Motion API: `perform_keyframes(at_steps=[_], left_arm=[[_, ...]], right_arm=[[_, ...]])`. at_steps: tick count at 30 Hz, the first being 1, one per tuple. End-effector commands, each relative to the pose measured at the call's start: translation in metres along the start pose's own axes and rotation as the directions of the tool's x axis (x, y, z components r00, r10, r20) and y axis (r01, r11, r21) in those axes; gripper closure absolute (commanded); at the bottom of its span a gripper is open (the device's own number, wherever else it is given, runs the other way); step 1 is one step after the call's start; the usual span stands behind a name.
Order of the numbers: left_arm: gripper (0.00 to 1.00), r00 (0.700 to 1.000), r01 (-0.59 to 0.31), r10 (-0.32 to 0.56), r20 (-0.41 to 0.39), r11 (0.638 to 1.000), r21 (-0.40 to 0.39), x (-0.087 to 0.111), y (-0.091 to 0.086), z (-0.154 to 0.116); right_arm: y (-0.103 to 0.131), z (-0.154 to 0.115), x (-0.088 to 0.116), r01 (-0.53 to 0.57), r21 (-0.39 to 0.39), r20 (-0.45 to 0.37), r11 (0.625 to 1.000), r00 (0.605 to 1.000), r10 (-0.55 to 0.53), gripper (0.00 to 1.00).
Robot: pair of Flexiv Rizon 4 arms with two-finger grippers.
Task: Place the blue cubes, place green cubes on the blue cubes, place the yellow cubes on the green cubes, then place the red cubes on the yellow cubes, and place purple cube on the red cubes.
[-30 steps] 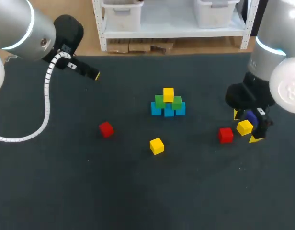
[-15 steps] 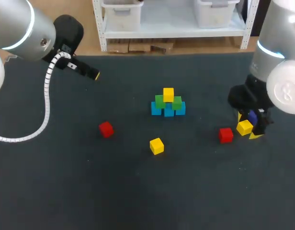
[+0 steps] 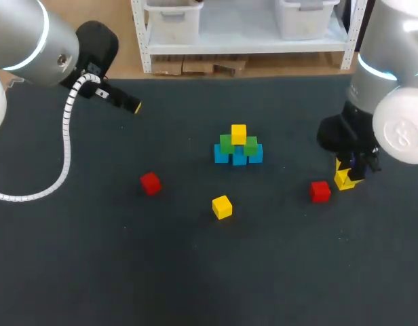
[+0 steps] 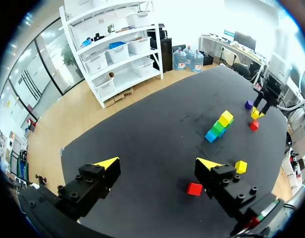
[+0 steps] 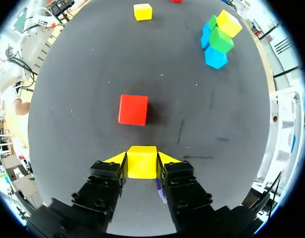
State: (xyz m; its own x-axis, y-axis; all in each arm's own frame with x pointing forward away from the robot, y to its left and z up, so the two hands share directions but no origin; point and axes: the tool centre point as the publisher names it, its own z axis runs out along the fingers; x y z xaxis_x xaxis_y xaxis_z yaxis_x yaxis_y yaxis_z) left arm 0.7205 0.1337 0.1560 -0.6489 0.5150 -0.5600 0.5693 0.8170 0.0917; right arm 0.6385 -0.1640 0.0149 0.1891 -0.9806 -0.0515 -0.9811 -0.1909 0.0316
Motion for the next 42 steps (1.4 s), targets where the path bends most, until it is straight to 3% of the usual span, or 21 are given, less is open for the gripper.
perform_keyframes(at_steps=[1,7,15,22,28,42], left_arm=[[0.0,1.0,-0.002,0.002,0.003,1.0,0.005,0.001,0.001,0.0],[0.0,1.0,-0.002,0.002,0.003,1.0,0.005,0.001,0.001,0.0],[0.0,1.0,-0.002,0.002,0.003,1.0,0.005,0.001,0.001,0.0],[0.0,1.0,-0.002,0.002,0.003,1.0,0.005,0.001,0.001,0.0],[0.0,1.0,-0.002,0.002,0.003,1.0,0.005,0.001,0.001,0.0],[0.0,1.0,-0.002,0.002,0.003,1.0,0.005,0.001,0.001,0.0]], right_arm=[[-0.008,-0.022,-0.009,-0.066,-0.002,-0.015,0.998,0.998,0.066,1.0],[-0.038,-0.062,-0.029,-0.166,0.024,0.014,0.986,0.986,0.165,1.0],[-0.079,-0.093,-0.078,-0.139,0.071,-0.006,0.988,0.99,0.14,1.0],[-0.11,-0.085,-0.107,-0.177,0.037,0.035,0.983,0.984,0.176,1.0],[-0.125,-0.074,-0.118,-0.227,0.019,0.054,0.974,0.973,0.226,1.0],[-0.133,-0.063,-0.134,-0.231,0.002,0.067,0.973,0.971,0.231,1.0]])
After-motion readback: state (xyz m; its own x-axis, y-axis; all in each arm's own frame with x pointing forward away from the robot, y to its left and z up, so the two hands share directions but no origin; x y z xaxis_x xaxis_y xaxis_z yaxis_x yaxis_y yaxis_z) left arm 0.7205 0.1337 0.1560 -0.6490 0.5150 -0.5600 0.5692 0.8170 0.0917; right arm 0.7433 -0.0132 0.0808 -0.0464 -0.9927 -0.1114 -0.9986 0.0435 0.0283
